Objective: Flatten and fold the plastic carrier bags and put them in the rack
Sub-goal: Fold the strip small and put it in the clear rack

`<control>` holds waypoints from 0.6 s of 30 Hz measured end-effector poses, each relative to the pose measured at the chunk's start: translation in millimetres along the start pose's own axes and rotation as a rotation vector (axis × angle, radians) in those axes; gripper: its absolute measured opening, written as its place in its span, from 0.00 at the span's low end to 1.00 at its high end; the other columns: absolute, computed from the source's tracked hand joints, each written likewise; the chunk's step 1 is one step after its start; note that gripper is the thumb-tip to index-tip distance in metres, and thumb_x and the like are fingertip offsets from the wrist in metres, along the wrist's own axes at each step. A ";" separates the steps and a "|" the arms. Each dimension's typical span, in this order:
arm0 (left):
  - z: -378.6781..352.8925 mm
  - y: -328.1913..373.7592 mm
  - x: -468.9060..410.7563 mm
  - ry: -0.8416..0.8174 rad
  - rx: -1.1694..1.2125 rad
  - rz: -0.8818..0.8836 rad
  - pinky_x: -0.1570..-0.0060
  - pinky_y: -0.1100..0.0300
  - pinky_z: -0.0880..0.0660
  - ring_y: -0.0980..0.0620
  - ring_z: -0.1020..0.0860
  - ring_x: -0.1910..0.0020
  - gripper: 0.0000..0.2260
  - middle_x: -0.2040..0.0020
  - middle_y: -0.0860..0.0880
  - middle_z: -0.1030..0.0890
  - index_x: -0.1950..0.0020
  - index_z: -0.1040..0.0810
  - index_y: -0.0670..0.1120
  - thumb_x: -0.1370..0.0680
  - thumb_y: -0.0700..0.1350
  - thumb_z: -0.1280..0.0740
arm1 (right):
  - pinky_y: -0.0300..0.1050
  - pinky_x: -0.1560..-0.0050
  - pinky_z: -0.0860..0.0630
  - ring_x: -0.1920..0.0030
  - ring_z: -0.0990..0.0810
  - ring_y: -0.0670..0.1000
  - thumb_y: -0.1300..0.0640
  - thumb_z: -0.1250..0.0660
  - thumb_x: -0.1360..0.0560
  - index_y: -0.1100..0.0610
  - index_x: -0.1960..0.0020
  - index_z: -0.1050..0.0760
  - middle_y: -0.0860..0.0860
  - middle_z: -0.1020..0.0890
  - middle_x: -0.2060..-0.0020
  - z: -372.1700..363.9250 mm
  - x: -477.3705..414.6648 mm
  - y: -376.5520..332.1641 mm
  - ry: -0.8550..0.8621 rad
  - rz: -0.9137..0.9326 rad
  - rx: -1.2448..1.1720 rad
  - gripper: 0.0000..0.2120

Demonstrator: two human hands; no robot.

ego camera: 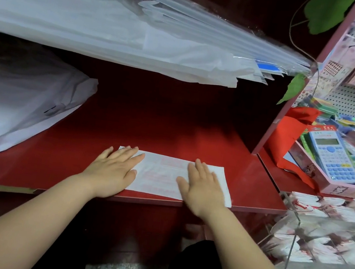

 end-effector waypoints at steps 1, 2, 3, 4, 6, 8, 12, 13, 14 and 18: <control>0.0 0.2 0.1 0.007 0.001 -0.003 0.30 0.57 0.65 0.57 0.62 0.26 0.22 0.24 0.53 0.60 0.24 0.59 0.52 0.18 0.47 0.56 | 0.46 0.28 0.60 0.25 0.57 0.51 0.45 0.58 0.20 0.56 0.25 0.54 0.53 0.55 0.25 1.5 2.6 12.5 0.027 -0.033 0.006 0.27; 0.0 0.4 0.2 0.015 0.006 -0.004 0.30 0.57 0.65 0.57 0.62 0.26 0.22 0.24 0.53 0.60 0.24 0.59 0.52 0.18 0.47 0.56 | 0.46 0.28 0.58 0.25 0.55 0.51 0.44 0.60 0.21 0.56 0.25 0.52 0.53 0.53 0.25 2.1 6.5 23.2 0.069 -0.060 0.005 0.28; 0.2 0.8 1.0 0.016 0.011 0.000 0.30 0.57 0.64 0.57 0.61 0.26 0.22 0.24 0.53 0.60 0.24 0.58 0.52 0.18 0.47 0.56 | 0.46 0.28 0.57 0.25 0.53 0.51 0.45 0.60 0.23 0.56 0.25 0.50 0.54 0.51 0.25 1.2 11.1 32.3 0.143 -0.078 -0.024 0.29; 0.1 0.8 1.9 0.020 0.008 0.008 0.29 0.57 0.64 0.56 0.61 0.26 0.22 0.24 0.52 0.60 0.24 0.58 0.52 0.18 0.47 0.56 | 0.46 0.28 0.55 0.25 0.49 0.53 0.46 0.57 0.24 0.58 0.26 0.48 0.56 0.47 0.25 -0.2 17.1 38.4 0.251 -0.079 -0.094 0.29; -0.6 -0.3 4.6 0.040 -0.002 0.031 0.29 0.56 0.63 0.55 0.61 0.26 0.22 0.24 0.52 0.59 0.24 0.58 0.52 0.18 0.49 0.56 | 0.48 0.29 0.47 0.31 0.35 0.58 0.52 0.46 0.25 0.62 0.31 0.35 0.60 0.32 0.32 -2.4 30.5 43.7 0.515 0.007 -0.170 0.25; -3.0 -1.7 8.5 0.056 -0.008 0.056 0.29 0.57 0.62 0.55 0.60 0.25 0.25 0.24 0.51 0.59 0.24 0.57 0.52 0.21 0.54 0.61 | 0.48 0.32 0.43 0.42 0.23 0.58 0.52 0.44 0.27 0.59 0.43 0.25 0.55 0.19 0.47 -4.2 38.7 43.2 0.652 0.135 -0.100 0.18; -2.1 -2.2 27.4 0.050 0.093 0.065 0.30 0.58 0.61 0.54 0.60 0.25 0.41 0.24 0.52 0.59 0.24 0.57 0.54 0.36 0.69 0.66 | 0.45 0.32 0.59 0.33 0.30 0.53 0.41 0.58 0.28 0.55 0.43 0.24 0.50 0.19 0.46 -1.8 38.4 39.7 0.442 0.138 -0.022 0.31; -3.8 -4.5 33.2 0.041 0.086 0.047 0.30 0.58 0.61 0.55 0.60 0.26 0.47 0.25 0.54 0.60 0.25 0.58 0.55 0.41 0.74 0.65 | 0.43 0.32 0.63 0.29 0.37 0.51 0.39 0.63 0.31 0.53 0.40 0.26 0.48 0.22 0.41 0.5 34.0 41.5 0.403 0.132 -0.015 0.36; -3.2 -5.9 40.2 0.026 0.078 0.023 0.30 0.59 0.61 0.56 0.60 0.26 0.53 0.26 0.57 0.62 0.25 0.58 0.57 0.47 0.79 0.64 | 0.42 0.32 0.66 0.27 0.43 0.50 0.38 0.67 0.33 0.52 0.38 0.27 0.46 0.25 0.37 4.0 29.2 41.6 0.376 0.143 0.000 0.40; -16.6 -16.8 61.6 0.151 -0.065 -0.133 0.37 0.65 0.56 0.59 0.50 0.31 0.52 0.27 0.57 0.51 0.27 0.55 0.59 0.47 0.79 0.54 | 0.46 0.30 0.66 0.25 0.54 0.49 0.43 0.59 0.20 0.49 0.32 0.33 0.43 0.35 0.29 17.6 4.0 37.1 0.228 0.122 0.048 0.25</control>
Point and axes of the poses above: each hand's wrist, its own x-axis away from the middle knuckle, its own z-axis out of the back of the hand, y = z × x, the point moved 1 cm from there along -x, towards the middle knuckle
